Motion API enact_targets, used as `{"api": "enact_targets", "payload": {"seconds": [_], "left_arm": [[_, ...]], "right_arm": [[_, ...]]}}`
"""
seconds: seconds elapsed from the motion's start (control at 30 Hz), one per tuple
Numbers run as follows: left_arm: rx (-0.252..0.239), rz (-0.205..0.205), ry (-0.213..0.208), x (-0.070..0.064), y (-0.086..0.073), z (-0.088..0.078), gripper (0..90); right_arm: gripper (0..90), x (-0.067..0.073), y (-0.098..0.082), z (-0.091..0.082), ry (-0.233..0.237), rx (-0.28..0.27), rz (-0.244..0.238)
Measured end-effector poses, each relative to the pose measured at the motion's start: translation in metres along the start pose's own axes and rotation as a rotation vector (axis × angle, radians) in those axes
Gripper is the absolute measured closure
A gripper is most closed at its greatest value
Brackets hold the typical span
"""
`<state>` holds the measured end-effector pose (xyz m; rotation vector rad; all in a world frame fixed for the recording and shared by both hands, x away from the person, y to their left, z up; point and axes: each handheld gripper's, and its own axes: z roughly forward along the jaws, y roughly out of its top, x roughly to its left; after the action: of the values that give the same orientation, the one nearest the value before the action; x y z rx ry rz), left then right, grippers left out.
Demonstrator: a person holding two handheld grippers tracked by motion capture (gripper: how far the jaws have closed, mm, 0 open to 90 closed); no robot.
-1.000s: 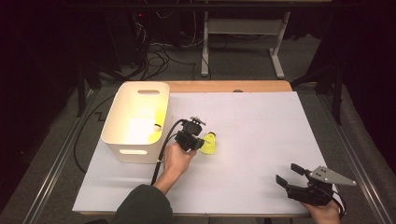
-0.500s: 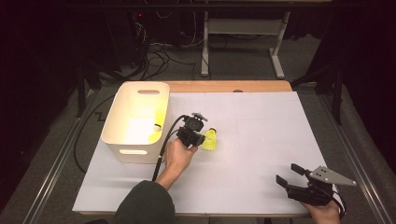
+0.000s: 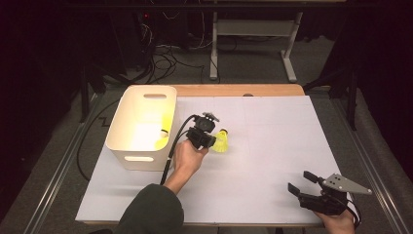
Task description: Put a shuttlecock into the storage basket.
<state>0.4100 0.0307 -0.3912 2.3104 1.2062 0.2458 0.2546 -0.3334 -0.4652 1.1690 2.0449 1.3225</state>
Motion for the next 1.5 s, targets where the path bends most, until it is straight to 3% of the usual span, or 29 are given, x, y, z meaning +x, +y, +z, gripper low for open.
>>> {"api": "enact_targets", "payload": {"seconds": [0.5, 1.5], "left_arm": [[0.004, 0.018, 0.017, -0.001, 0.013, -0.007, 88.9], [0.014, 0.024, 0.028, 0.002, 0.022, -0.019, 88.8]], "right_arm": [[23.1, 0.0, 0.0, 0.001, -0.001, 0.008, -0.006], [23.1, 0.0, 0.0, 0.001, 0.002, 0.006, -0.008]]}}
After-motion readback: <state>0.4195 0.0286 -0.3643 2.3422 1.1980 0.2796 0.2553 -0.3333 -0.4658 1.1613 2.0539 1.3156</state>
